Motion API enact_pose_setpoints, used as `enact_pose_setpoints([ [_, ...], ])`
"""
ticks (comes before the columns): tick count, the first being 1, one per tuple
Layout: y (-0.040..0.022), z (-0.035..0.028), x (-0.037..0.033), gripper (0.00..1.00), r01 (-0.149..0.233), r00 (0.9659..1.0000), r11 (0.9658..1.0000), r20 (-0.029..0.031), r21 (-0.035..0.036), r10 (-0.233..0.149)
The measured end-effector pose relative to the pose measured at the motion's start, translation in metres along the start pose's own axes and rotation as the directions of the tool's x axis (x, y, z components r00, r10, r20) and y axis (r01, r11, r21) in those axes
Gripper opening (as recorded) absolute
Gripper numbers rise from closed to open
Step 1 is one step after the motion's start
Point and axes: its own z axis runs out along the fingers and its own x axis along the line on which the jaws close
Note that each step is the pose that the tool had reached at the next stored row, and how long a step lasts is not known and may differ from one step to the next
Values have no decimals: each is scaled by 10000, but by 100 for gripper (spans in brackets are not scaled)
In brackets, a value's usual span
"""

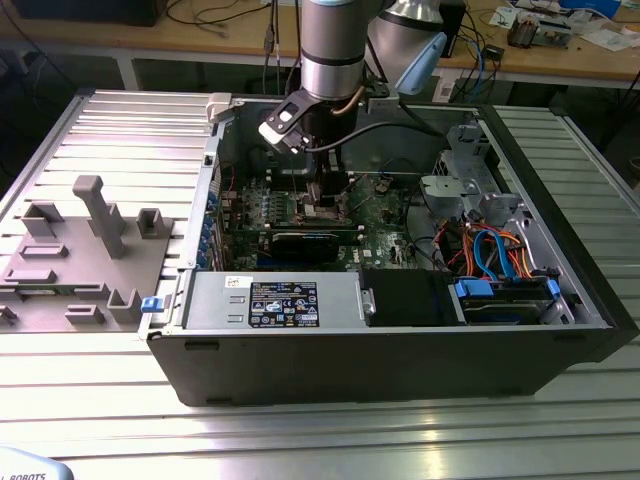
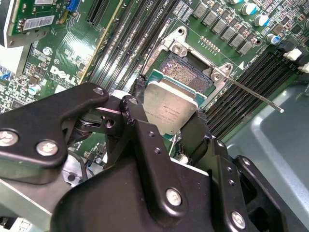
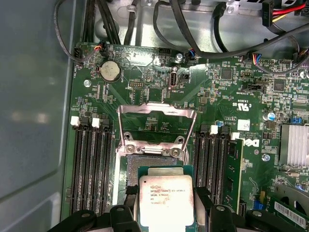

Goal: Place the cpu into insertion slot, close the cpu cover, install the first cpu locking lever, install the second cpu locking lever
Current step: 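Place the cpu into insertion slot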

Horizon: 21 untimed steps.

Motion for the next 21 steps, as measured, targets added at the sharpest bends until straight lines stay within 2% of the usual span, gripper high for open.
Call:
enact_pose_setpoints([
  [21, -1, 38, 1, 55, -123, 9999, 9999, 3, 3, 123],
])
